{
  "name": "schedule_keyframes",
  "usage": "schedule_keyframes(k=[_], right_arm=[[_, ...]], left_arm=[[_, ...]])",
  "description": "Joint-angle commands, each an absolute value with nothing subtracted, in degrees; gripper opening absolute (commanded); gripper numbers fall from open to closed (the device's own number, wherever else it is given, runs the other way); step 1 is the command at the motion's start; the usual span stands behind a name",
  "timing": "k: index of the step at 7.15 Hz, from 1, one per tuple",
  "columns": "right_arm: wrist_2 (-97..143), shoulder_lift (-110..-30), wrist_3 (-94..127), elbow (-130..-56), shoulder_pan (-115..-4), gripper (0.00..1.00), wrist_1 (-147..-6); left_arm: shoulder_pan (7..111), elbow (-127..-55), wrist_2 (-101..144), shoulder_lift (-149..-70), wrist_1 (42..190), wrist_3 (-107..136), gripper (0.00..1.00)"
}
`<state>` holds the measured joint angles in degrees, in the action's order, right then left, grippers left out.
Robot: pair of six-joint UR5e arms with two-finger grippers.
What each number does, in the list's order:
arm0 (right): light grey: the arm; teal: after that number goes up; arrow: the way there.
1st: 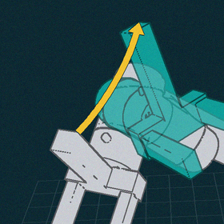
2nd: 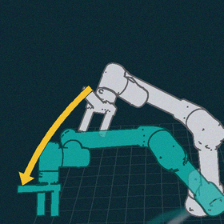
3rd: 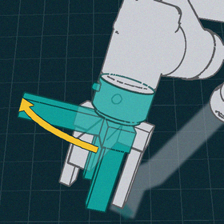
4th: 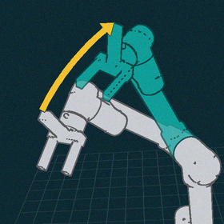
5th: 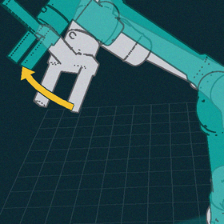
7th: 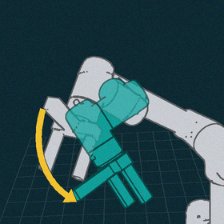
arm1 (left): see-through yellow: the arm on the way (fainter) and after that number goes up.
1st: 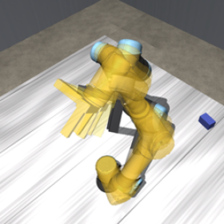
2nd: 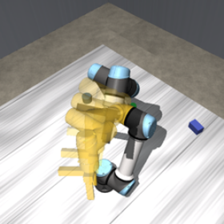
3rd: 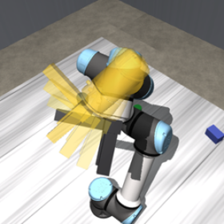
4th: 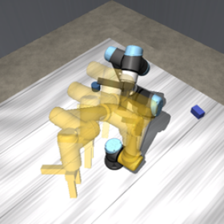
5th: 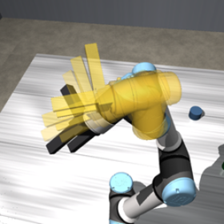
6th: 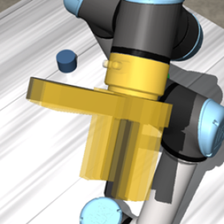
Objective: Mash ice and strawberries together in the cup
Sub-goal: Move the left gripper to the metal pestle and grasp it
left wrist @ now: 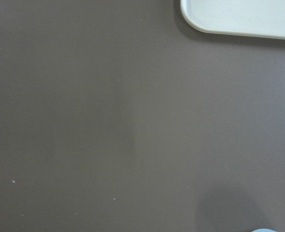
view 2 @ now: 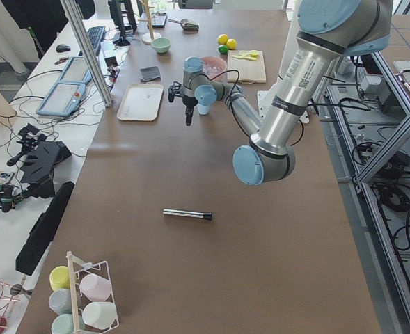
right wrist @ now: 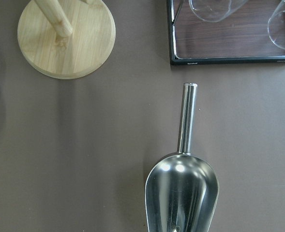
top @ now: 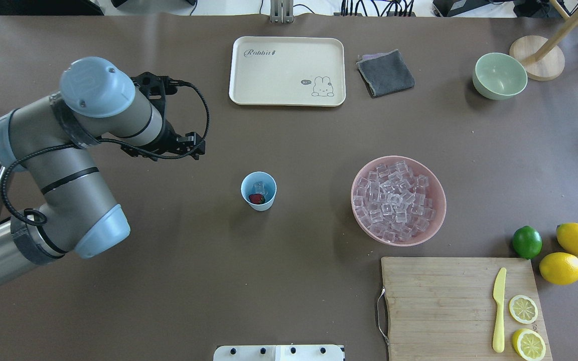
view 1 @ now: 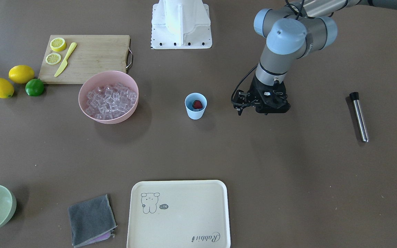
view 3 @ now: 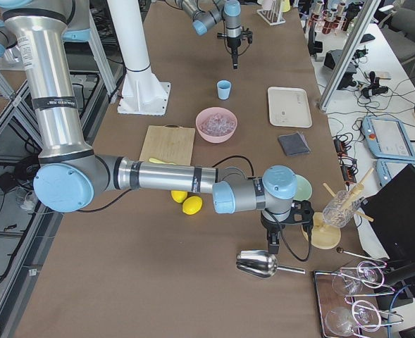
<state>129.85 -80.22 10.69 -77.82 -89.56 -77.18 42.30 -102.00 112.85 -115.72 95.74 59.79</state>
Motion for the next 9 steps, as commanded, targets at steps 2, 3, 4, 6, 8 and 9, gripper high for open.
schedule_keyframes(k=[2, 3, 4, 6, 8, 9], right_arm=[[129.9, -80.4, 10.6, -77.8, -89.6, 1.00, -77.1], [129.9, -80.4, 10.6, -77.8, -89.6, 1.00, -77.2], [129.9, -80.5, 10.6, -77.8, -89.6, 1.00, -77.1], [129.9, -80.7, 10.8, -77.8, -89.6, 1.00, -76.7], [129.8, -80.9, 10.9, -77.8, -89.6, 1.00, -75.9], [129.8, -81.0, 10.6, -77.8, -89.6, 1.00, -75.9]], left_arm=[[52.9, -102.3, 116.1, -103.0, 99.8, 44.2, 0.94], [57.1, -98.7, 118.9, -100.0, 104.8, 38.4, 0.94], [61.1, -93.3, 121.3, -99.2, 109.7, 34.1, 0.94], [67.1, -79.6, 123.8, -99.2, 121.2, 27.2, 0.94], [69.3, -76.0, 127.2, -99.1, 122.9, 25.0, 0.89], [69.0, -76.6, 127.5, -98.4, 123.0, 25.7, 0.89]])
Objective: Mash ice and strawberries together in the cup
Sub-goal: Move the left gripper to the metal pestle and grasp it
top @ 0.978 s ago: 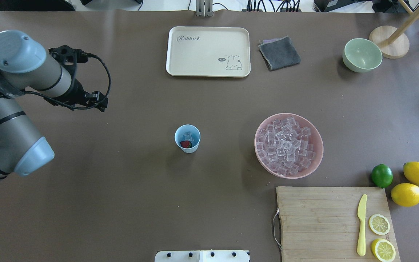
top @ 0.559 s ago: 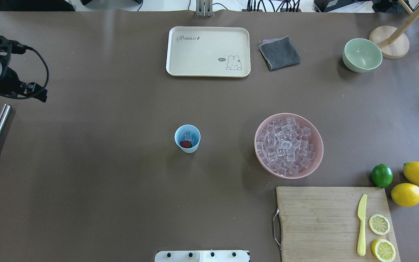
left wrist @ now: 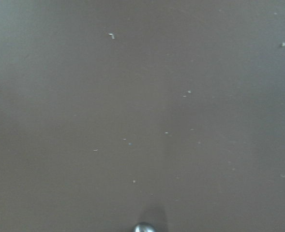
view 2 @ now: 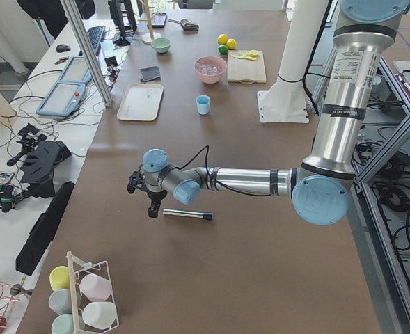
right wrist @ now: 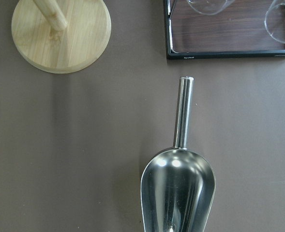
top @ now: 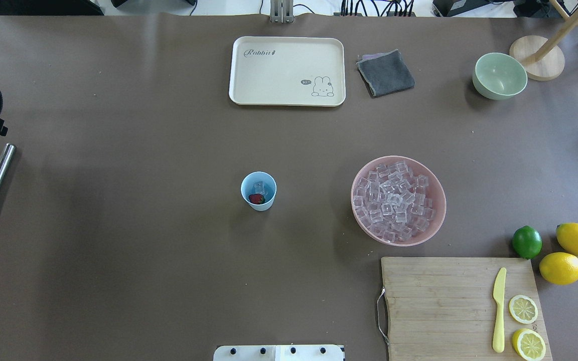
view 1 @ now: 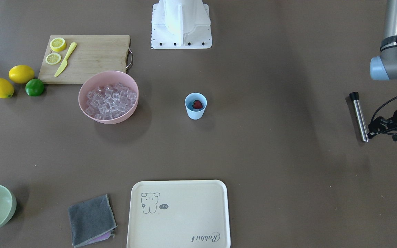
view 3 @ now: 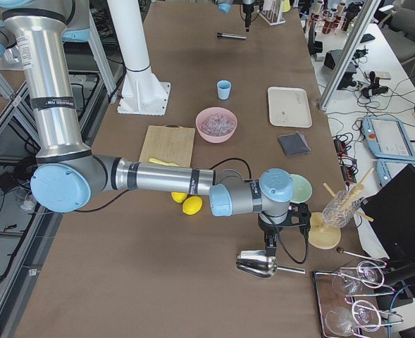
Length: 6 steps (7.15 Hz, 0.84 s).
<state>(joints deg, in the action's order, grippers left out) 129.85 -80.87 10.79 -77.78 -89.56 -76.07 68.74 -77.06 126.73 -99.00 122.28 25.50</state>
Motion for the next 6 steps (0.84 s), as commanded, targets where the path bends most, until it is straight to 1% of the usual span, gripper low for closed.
schedule_keyframes(k=[1, 2, 3, 4, 5, 6], right_arm=[[129.7, -81.6, 10.5, -77.8, -89.6, 1.00, -73.8], [129.7, -81.8, 10.7, -77.9, -89.6, 1.00, -73.2], [129.7, -81.9, 10.9, -77.9, -89.6, 1.00, -73.2], [129.7, -82.0, 10.8, -77.9, -89.6, 1.00, -73.2], [129.7, -82.0, 10.6, -78.0, -89.6, 1.00, -73.2], [129.5, -81.9, 10.5, -77.9, -89.6, 1.00, -73.2]], left_arm=[[68.9, -77.9, 129.3, -97.9, 124.2, 27.7, 0.89], [68.6, -78.0, 129.7, -95.6, 127.4, 31.3, 0.90], [65.9, -78.1, 129.4, -94.8, 131.8, 37.7, 0.90], [63.2, -77.4, 128.7, -93.2, 135.9, 38.5, 0.91], [61.4, -77.9, 126.1, -93.1, 136.8, 39.2, 0.93], [61.3, -77.4, 126.3, -93.0, 136.8, 38.5, 0.92]])
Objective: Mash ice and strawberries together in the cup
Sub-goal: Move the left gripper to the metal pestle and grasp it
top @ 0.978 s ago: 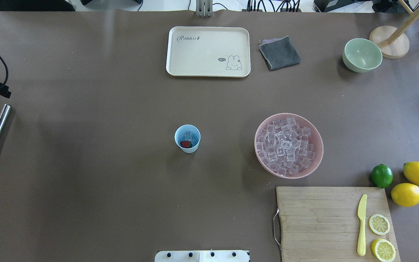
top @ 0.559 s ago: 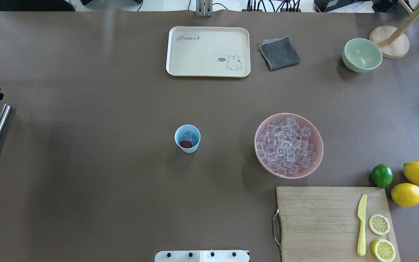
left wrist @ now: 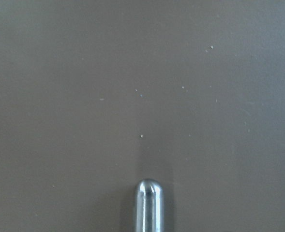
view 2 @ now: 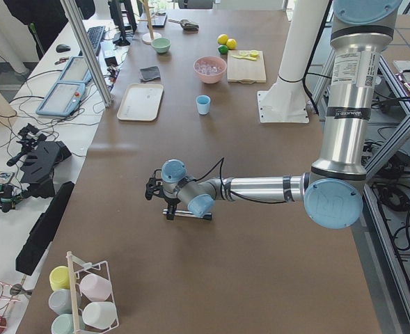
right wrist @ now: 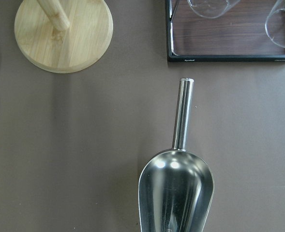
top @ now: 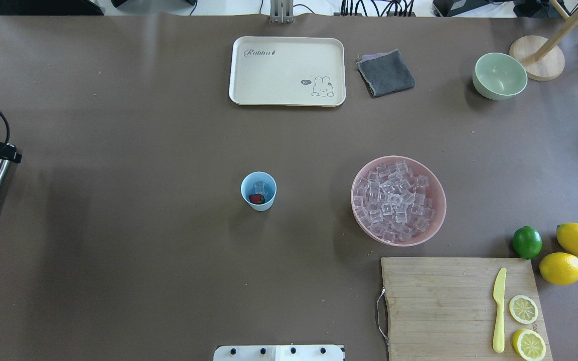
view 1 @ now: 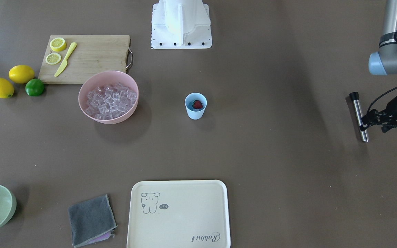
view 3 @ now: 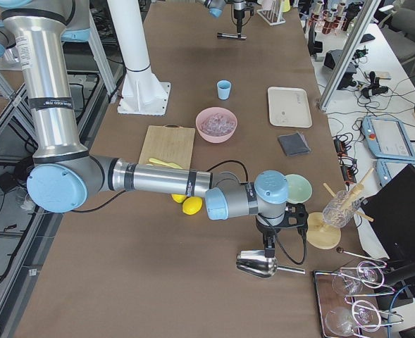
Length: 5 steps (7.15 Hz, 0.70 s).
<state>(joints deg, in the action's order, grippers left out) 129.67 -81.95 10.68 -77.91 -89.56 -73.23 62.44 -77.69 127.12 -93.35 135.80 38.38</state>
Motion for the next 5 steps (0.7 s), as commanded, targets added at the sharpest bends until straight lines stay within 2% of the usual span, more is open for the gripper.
schedule_keyframes(k=[1, 2, 3, 5], right_arm=[[129.2, -81.9, 10.5, -77.9, -89.6, 1.00, -73.2], [129.2, -82.0, 10.5, -77.9, -89.6, 1.00, -73.2], [129.2, -82.0, 10.5, -78.0, -89.6, 1.00, -73.2], [129.2, -81.9, 10.5, -78.0, -89.6, 1.00, -73.2]], left_arm=[[61.3, -77.6, 126.2, -93.0, 136.6, 38.4, 0.82], [61.3, -77.5, 126.1, -92.5, 136.6, 38.3, 0.52], [61.3, -77.6, 126.1, -92.1, 136.6, 38.2, 0.30], [61.3, -77.3, 125.9, -91.9, 136.6, 38.1, 0.20]])
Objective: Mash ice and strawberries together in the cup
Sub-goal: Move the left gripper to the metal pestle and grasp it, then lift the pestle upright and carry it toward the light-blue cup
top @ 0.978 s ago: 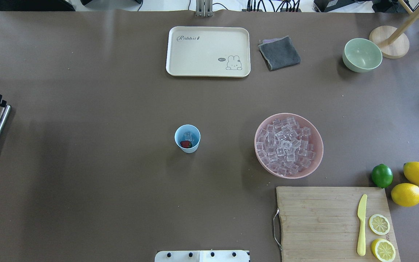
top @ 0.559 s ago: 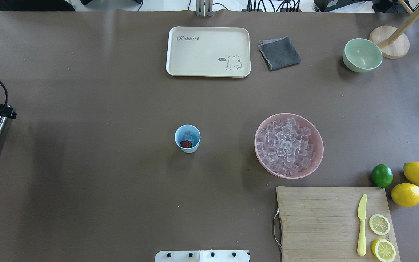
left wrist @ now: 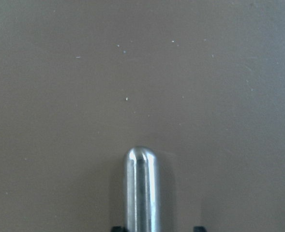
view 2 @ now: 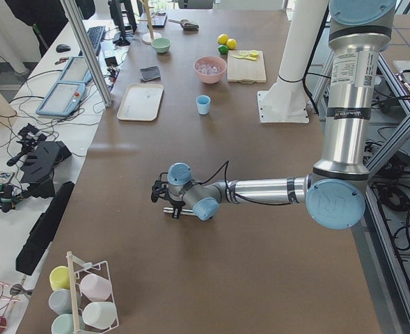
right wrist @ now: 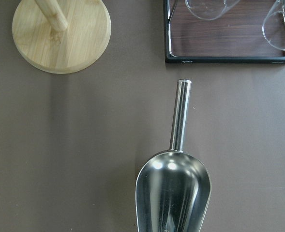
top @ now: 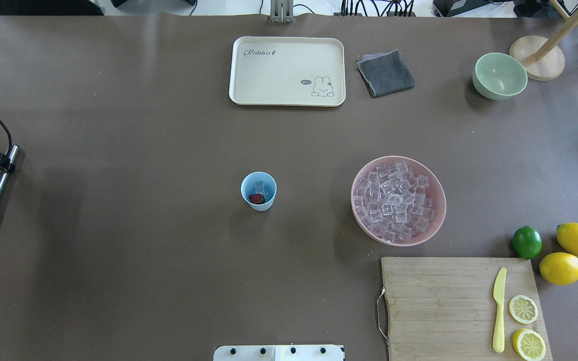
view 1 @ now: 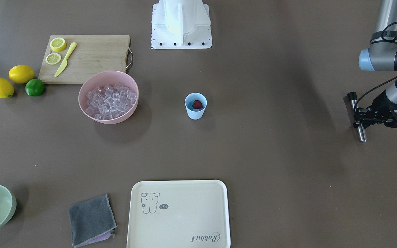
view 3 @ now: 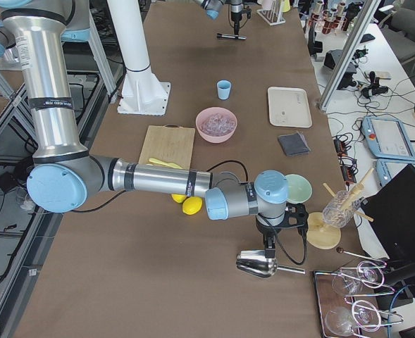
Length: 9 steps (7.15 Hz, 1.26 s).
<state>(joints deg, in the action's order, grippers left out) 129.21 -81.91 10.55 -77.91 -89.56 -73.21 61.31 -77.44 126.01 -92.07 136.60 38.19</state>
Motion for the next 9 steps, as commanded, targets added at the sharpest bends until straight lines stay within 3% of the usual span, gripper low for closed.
schedule_keyframes(k=[1, 2, 5, 7, 9], right_arm=[[129.3, -82.0, 10.5, -78.0, -89.6, 1.00, -73.2], [129.4, -82.2, 10.5, -78.3, -89.6, 1.00, -73.2], [129.4, -82.4, 10.4, -78.5, -89.6, 1.00, -72.9], [129.5, -82.4, 10.5, -78.6, -89.6, 1.00, -72.9], [129.5, -82.4, 10.4, -78.7, -89.6, 1.00, -72.9]], left_arm=[[61.3, -77.7, 125.9, -91.2, 136.6, 38.1, 0.09], [61.3, -78.3, 126.0, -91.1, 136.7, 38.1, 0.00], [61.4, -84.1, 126.0, -94.4, 136.6, 34.7, 0.00], [61.3, -86.3, 126.6, -102.7, 135.6, 33.8, 0.00], [58.4, -86.4, 126.1, -111.1, 134.5, 47.8, 0.00]])
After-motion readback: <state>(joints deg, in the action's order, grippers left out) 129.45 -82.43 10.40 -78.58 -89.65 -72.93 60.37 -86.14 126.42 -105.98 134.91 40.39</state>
